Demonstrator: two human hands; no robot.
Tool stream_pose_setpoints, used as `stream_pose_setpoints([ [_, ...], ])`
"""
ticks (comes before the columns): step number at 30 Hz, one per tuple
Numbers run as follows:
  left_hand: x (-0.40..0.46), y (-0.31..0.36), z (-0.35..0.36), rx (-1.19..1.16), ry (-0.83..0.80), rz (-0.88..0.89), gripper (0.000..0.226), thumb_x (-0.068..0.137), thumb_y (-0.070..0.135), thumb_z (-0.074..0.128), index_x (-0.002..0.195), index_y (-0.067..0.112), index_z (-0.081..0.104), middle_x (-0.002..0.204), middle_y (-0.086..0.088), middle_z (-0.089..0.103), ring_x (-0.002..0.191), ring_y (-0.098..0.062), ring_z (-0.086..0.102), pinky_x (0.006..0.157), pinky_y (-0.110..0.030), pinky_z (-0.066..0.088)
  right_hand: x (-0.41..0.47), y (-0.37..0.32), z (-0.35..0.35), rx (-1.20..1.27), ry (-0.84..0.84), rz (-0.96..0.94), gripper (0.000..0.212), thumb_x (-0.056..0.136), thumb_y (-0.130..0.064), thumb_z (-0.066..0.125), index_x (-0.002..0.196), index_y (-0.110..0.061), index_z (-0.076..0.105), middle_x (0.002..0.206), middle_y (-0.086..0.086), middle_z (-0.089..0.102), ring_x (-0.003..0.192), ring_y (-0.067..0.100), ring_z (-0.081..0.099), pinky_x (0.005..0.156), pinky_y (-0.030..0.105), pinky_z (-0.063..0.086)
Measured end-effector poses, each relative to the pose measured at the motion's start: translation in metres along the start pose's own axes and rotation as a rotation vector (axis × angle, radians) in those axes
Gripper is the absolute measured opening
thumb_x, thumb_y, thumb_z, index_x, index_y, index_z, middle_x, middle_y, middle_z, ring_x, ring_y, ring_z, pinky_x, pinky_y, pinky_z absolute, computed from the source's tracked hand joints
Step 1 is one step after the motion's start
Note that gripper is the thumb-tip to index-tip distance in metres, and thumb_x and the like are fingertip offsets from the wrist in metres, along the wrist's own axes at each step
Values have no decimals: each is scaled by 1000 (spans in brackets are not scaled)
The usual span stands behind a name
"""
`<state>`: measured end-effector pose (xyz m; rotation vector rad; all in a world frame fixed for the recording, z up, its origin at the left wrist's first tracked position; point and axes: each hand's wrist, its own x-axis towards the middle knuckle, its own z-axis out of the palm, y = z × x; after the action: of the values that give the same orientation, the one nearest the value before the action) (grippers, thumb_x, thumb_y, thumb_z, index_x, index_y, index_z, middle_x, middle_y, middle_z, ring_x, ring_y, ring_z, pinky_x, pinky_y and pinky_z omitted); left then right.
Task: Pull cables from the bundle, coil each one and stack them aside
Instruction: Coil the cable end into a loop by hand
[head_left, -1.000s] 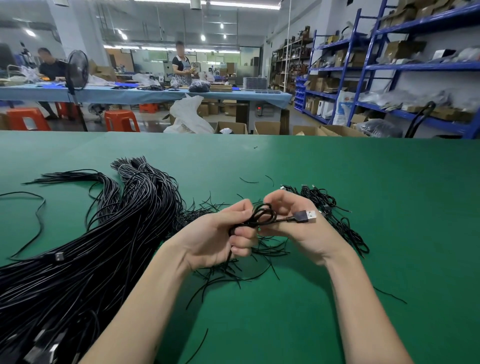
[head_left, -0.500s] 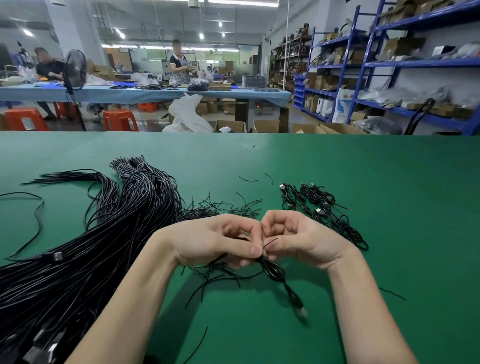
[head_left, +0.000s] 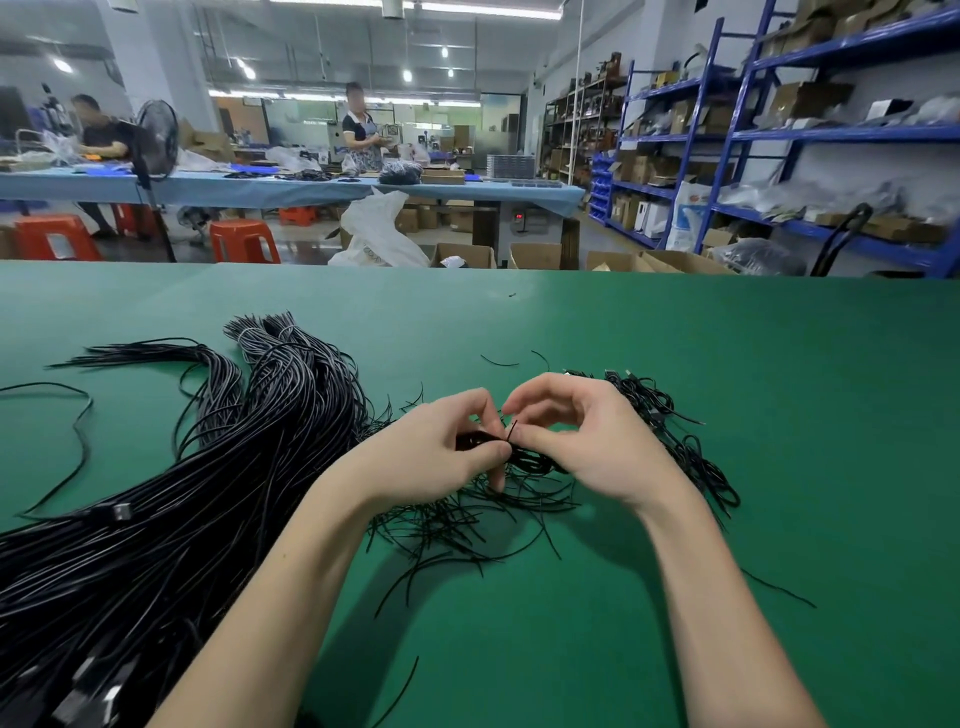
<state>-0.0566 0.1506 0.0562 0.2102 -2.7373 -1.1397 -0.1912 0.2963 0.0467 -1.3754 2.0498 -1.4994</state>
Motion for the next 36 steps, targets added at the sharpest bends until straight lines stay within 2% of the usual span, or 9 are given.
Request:
stream_pose_setpoints([
  [2,2,0,3,-37,54,20,12,100,26,59,92,20,51,82,7,77,62,-27,46,61,-33,39,0,0,-1,28,24,7,15,84,-14,80,91,-26,74,86,-4,77,90,17,73,93,41,56],
  [5,5,-2,6,-43,129,44,14,99,26,61,88,21,53,80,7,76,51,-17,36,50,-24,33,0,-1,-2,63,63,20,14,83,-11,82,87,-23,76,87,-3,78,89,14,74,91,36,57],
  [11,10,-9,12,-128,270,42,12,95,32,67,87,25,63,78,11,77,53,-13,42,50,-21,35,1,-1,0,67,114,-28,17,83,-7,79,87,-23,74,86,-2,77,86,12,74,82,29,60],
  [17,15,-14,19,-222,307,47,9,96,32,67,93,28,75,79,6,77,57,-11,43,56,-27,34,-1,3,2,58,154,-66,26,86,-9,77,99,-29,69,86,-5,76,84,20,73,84,31,60],
  [22,15,-17,19,-360,283,14,6,95,25,70,89,23,73,82,-2,78,63,-20,40,63,-32,32,-3,4,-3,42,65,-66,24,90,-5,69,103,-25,69,91,-6,77,94,11,73,90,23,55],
  [25,15,-15,22,-311,309,15,7,94,25,71,88,21,72,79,1,78,63,-22,50,65,-34,41,-4,2,-5,48,50,-44,23,90,-10,71,104,-28,70,92,-7,78,94,10,73,91,22,54],
  [30,16,-9,26,-148,425,61,9,93,25,71,84,25,71,77,10,76,76,-20,71,76,-37,57,0,-1,2,-14,170,-14,7,88,-25,77,91,-31,74,83,-14,77,88,1,70,77,18,50],
  [33,18,-10,27,-145,485,70,7,91,18,73,86,23,73,79,9,76,77,-16,72,77,-34,57,2,-3,1,8,202,9,10,86,-19,77,87,-28,76,83,-15,77,86,-3,70,71,6,45],
  [36,19,-10,29,-157,531,80,8,89,15,75,86,23,75,82,12,76,79,-7,72,75,-23,56,2,-3,0,11,249,51,13,86,-18,77,91,-28,72,80,-15,76,84,-2,68,73,8,43],
])
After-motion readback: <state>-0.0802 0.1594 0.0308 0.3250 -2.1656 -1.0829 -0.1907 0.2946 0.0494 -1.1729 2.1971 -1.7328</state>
